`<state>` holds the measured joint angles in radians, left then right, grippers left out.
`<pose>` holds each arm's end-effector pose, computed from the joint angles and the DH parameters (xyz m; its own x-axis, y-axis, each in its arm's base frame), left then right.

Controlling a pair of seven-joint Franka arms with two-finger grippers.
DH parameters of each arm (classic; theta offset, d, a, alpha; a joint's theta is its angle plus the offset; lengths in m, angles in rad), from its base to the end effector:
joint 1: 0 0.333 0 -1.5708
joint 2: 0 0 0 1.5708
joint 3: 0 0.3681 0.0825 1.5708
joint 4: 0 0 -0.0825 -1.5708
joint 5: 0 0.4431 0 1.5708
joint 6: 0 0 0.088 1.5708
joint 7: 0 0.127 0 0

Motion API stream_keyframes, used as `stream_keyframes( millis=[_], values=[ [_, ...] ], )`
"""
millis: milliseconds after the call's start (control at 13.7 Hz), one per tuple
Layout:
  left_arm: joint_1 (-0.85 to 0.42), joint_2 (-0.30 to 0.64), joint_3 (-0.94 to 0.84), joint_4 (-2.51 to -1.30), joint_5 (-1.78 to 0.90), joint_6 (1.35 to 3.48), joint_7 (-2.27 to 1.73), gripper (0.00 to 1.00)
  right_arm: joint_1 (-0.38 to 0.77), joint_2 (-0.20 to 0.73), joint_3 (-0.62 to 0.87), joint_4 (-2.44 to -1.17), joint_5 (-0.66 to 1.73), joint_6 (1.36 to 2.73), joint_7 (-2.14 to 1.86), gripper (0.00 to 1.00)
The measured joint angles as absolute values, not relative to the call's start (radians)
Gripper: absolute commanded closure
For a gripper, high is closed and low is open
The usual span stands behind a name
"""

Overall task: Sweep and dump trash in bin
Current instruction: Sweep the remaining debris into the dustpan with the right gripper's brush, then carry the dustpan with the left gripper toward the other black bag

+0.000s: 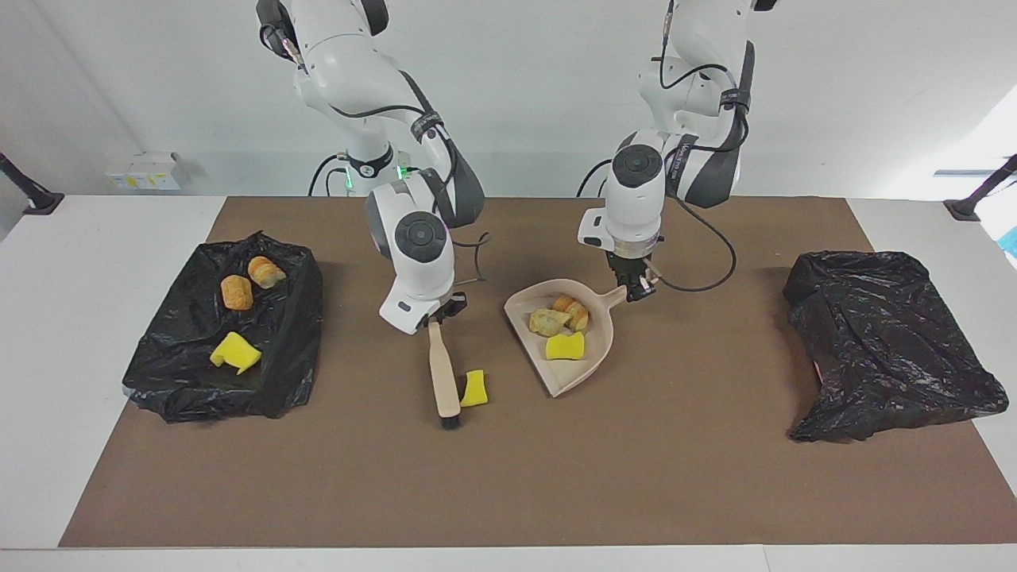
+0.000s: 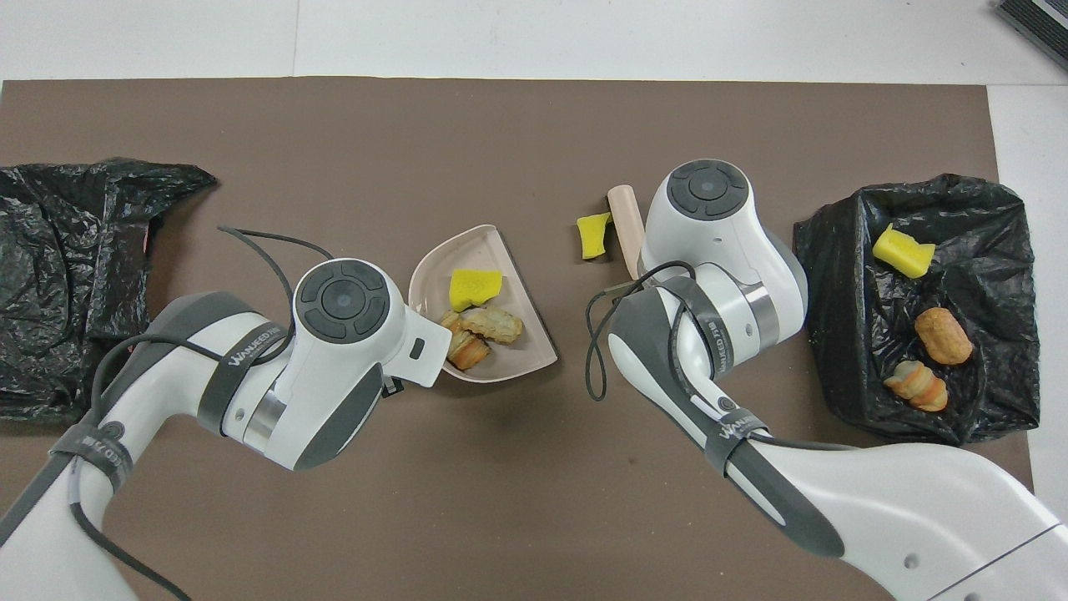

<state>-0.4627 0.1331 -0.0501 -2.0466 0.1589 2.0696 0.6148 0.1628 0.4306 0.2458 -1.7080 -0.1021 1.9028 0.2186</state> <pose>0.5418 -0.2919 0.3660 0.3497 -0.9223 -0.1643 -0.9365 -0.3489 -0.0348 0.6542 0.2570 0.3278 0.9525 0.2131 -0.2174 0.2254 -0.9737 0.0330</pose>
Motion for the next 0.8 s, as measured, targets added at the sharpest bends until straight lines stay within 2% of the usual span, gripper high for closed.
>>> stream_keyframes(
  millis=[511,803],
  values=[
    [-0.467,0.142,-0.057,-2.050,0.160,2.072,0.615,1.00,0.337,0.421,0.295,-1.704,0.054,1.880,0.277,1.00],
    [-0.461,0.142,-0.052,-2.082,0.159,2.164,0.662,1.00,0.342,0.403,0.293,-1.701,0.069,1.875,0.288,1.00]
  ],
)
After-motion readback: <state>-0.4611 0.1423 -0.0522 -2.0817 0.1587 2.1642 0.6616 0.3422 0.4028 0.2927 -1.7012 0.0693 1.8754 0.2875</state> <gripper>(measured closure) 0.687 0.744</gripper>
